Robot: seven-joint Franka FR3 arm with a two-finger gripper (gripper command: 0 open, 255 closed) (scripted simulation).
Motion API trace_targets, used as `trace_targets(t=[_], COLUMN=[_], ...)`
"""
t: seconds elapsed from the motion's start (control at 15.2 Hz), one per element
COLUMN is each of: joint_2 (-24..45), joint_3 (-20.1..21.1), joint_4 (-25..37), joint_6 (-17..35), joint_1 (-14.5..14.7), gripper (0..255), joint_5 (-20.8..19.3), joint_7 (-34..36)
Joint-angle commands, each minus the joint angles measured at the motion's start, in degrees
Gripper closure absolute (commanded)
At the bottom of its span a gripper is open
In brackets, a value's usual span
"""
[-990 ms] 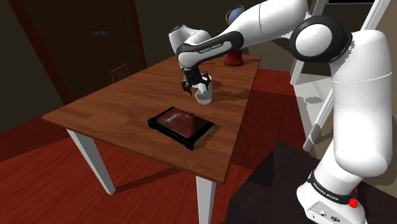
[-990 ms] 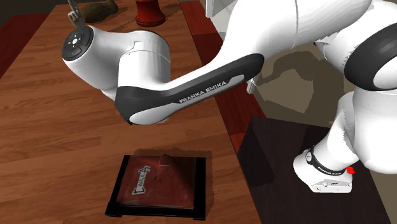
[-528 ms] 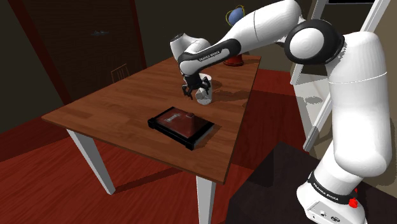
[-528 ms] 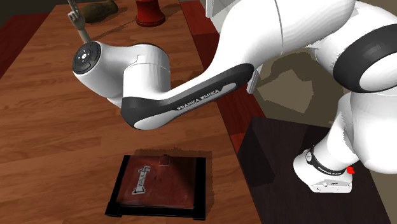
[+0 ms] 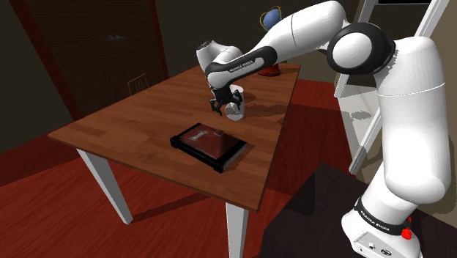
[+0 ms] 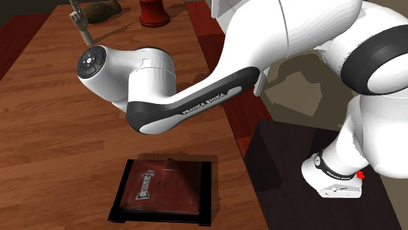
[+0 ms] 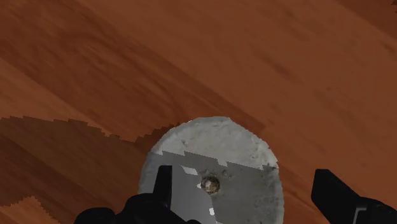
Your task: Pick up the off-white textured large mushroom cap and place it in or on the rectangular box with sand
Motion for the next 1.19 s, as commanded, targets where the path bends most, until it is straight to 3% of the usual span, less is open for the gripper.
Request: trace_targets(t=[0.0,0.59,1.12], joint_2=[0.0,0.0,-1.5], joint_3=[0.0,0.0,0.2], joint_4=[0.0,0.0,3.9], joint_6=[0.0,0.0,-5.0], joint_1=[0.0,0.0,0.2], gripper=[255,255,255], joint_5=[0.0,0.0,0.7], joint_7=[0.0,0.0,-1.8])
